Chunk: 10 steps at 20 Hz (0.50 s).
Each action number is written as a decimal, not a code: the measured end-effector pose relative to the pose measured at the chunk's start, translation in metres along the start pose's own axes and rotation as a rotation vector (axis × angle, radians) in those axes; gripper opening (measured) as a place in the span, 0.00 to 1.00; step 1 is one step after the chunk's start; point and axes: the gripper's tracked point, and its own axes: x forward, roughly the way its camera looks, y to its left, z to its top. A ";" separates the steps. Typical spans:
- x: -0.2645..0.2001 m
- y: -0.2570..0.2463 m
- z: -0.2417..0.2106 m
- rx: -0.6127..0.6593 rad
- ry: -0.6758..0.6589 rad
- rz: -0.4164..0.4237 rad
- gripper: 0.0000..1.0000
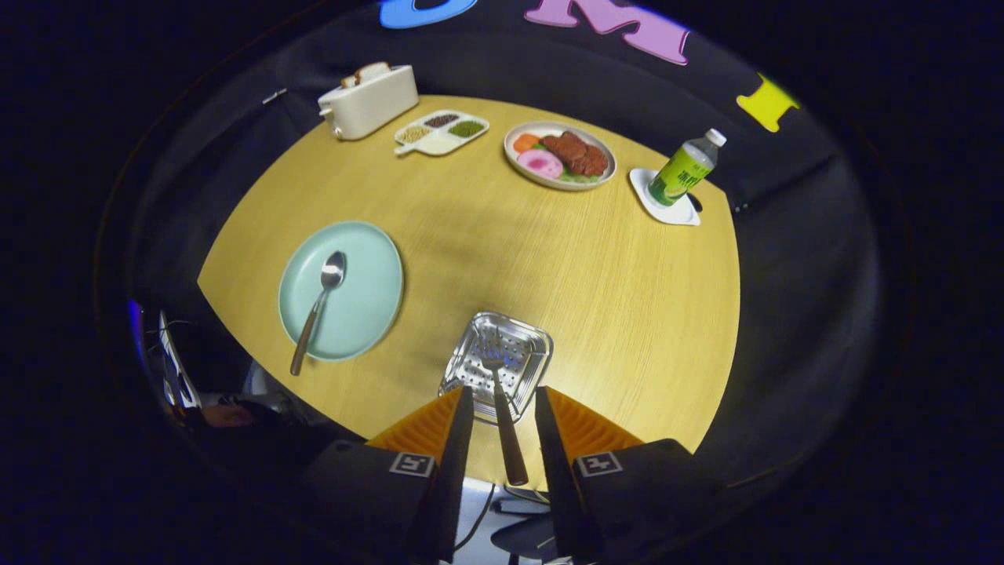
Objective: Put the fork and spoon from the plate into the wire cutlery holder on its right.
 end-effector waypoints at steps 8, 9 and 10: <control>-0.026 0.109 0.042 0.036 -0.349 0.101 0.89; -0.021 0.125 0.041 0.033 -0.336 0.129 0.89; -0.016 0.142 0.038 0.035 -0.319 0.162 0.89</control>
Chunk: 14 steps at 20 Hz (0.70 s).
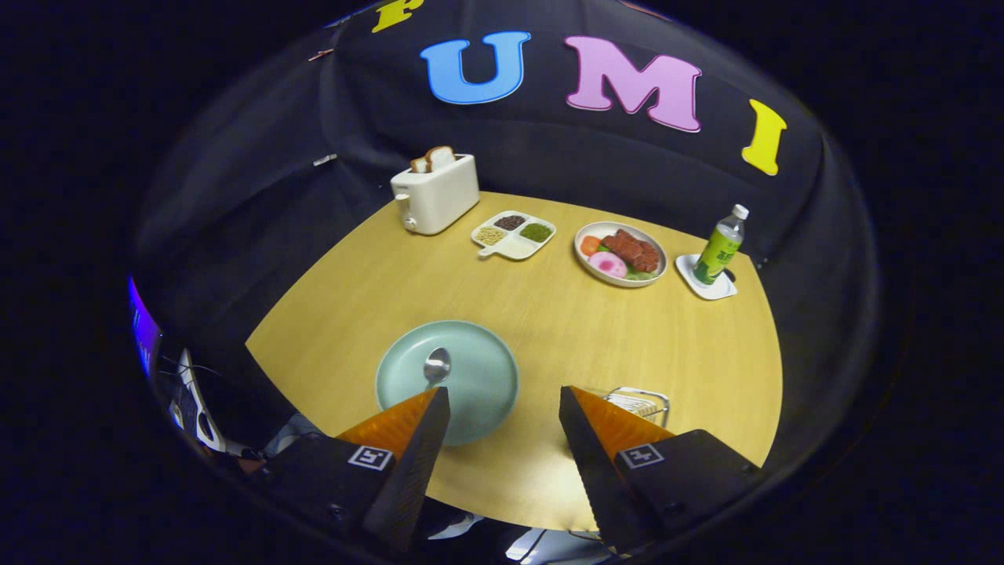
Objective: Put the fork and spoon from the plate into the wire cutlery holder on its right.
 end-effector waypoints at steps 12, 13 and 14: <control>0.110 0.069 -0.072 -0.091 0.261 0.028 0.88; 0.116 0.069 -0.078 -0.087 0.279 0.022 0.87; 0.122 0.069 -0.082 -0.082 0.295 0.016 0.77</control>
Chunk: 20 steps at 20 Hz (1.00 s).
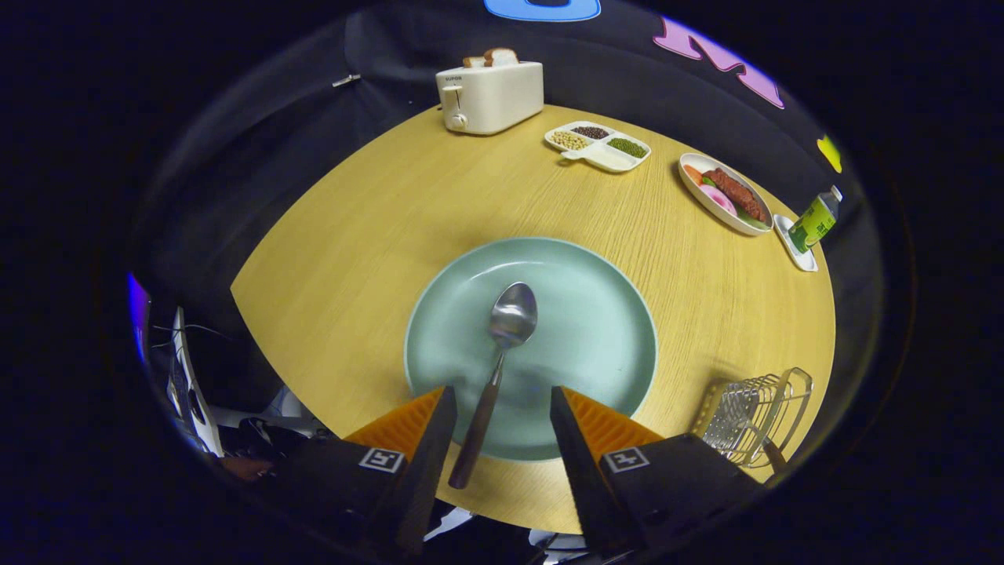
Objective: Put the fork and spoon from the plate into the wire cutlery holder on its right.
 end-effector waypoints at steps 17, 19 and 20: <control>-0.007 -0.006 -0.005 0.056 0.099 0.024 0.09; -0.037 -0.012 -0.002 0.097 0.097 0.081 0.09; -0.053 -0.020 0.001 0.099 0.092 0.091 0.09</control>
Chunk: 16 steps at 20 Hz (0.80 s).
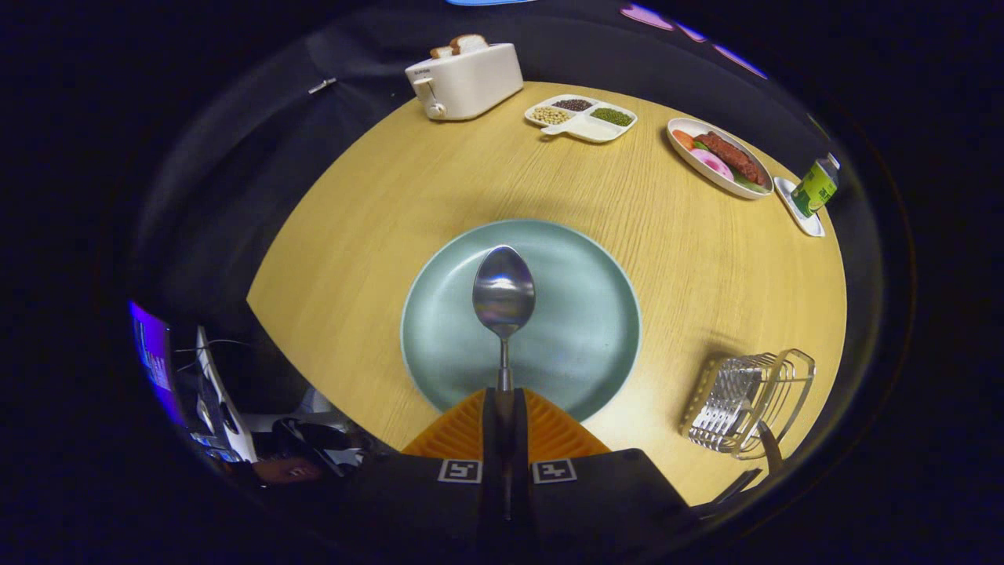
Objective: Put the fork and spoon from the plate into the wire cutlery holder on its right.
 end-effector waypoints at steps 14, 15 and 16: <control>-0.141 -0.177 -0.049 -0.067 0.256 -0.144 0.08; -0.140 -0.183 -0.054 -0.076 0.295 -0.151 0.08; -0.140 -0.187 -0.058 -0.080 0.340 -0.151 0.08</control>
